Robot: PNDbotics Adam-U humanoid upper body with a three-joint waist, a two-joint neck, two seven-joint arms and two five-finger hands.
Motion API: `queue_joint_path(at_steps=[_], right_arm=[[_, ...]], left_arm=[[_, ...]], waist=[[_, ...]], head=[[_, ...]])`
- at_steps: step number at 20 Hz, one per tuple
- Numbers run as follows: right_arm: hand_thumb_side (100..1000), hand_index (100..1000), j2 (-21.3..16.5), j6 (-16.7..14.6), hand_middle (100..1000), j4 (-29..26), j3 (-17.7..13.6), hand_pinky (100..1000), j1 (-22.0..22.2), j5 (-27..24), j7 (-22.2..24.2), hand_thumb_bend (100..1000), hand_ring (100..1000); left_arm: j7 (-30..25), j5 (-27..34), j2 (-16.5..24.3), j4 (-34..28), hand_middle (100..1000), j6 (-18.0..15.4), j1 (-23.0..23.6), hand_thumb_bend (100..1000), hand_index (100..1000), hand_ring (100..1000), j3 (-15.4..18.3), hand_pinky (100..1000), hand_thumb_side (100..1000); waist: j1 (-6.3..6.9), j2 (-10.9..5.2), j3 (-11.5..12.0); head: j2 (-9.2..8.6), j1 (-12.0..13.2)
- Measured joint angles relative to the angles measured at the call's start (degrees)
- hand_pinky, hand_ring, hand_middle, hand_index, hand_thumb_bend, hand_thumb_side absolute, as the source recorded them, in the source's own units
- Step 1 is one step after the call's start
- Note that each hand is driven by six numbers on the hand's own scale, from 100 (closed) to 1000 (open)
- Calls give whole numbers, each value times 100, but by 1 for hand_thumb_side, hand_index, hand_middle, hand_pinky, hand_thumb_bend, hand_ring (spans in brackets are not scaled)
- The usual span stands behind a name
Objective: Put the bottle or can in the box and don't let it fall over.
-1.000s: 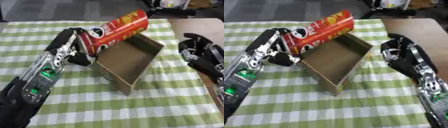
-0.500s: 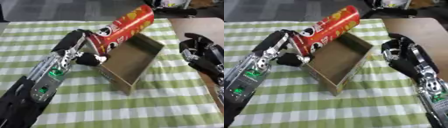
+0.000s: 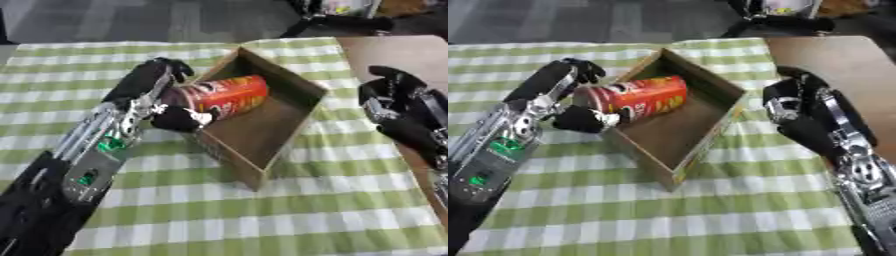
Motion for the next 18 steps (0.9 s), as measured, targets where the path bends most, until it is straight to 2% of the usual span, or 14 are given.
queue_joint_path(at_steps=[4, 8, 13, 18], right_arm=[[394, 872, 0, 1, 670, 0, 0, 752, 3, 0, -1, 150, 784], [394, 872, 0, 5, 671, -2, -1, 752, 11, 0, -8, 150, 785], [398, 871, -1, 6, 671, -18, -4, 753, 54, -6, -46, 163, 785], [395, 871, -2, 15, 672, -36, -7, 753, 103, -21, -67, 149, 785]], left_arm=[[45, 12, -1, -70, 677, 37, 11, 479, 805, 780, 70, 685, 379], [220, 123, 35, -450, 671, 151, 125, 418, 784, 753, 290, 642, 371], [626, 512, 378, -1058, 669, 377, 528, 389, 774, 749, 742, 638, 377], [967, 906, 770, -1342, 689, 537, 968, 377, 785, 757, 1009, 643, 385]], waist=[[0, -7, 5], [0, -28, 76], [0, -122, 158], [-2, -208, 237]], head=[[0, -7], [40, -29], [81, -93], [150, -166]])
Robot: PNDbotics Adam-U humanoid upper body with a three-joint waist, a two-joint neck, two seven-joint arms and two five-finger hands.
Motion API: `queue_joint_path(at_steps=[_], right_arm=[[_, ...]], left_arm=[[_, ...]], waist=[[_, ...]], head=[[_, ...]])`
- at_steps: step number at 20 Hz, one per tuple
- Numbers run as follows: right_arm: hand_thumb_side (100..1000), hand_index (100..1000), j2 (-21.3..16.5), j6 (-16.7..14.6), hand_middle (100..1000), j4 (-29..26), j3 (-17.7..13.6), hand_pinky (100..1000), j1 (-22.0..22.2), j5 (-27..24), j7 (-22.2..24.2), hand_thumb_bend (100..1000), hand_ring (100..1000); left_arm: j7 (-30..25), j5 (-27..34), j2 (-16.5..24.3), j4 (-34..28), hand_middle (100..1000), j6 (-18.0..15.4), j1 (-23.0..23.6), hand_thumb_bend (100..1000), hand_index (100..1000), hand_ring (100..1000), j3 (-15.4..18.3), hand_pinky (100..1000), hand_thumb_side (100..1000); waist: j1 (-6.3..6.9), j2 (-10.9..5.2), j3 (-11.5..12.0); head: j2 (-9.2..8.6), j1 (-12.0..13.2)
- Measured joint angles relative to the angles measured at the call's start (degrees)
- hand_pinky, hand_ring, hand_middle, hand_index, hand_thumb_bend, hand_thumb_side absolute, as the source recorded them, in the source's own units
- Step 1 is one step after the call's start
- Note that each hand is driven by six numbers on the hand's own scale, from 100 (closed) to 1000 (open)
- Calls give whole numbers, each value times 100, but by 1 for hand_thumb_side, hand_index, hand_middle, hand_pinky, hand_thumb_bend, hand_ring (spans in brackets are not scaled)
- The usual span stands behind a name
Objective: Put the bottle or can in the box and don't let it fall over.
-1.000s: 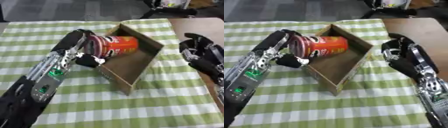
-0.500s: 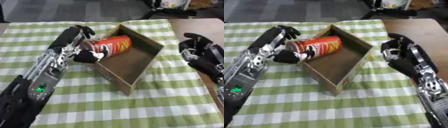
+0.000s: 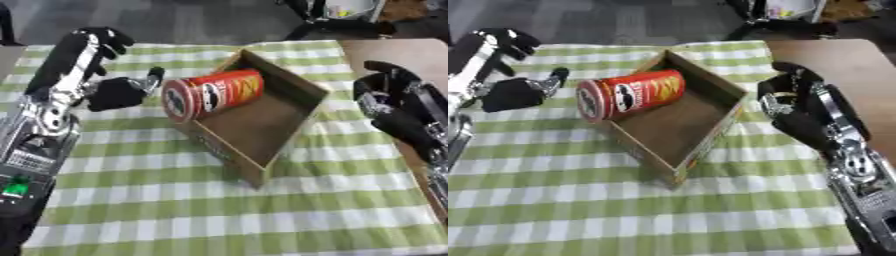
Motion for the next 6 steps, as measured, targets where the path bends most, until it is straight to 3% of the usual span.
queue_joint_path(at_steps=[6], right_arm=[[395, 870, -1, 2, 672, -22, -26, 753, 26, -14, -16, 149, 785]], left_arm=[[261, 401, 384, -207, 700, 77, 448, 373, 788, 767, 194, 647, 385]], waist=[[-1, -54, 65]], head=[[35, -22]])
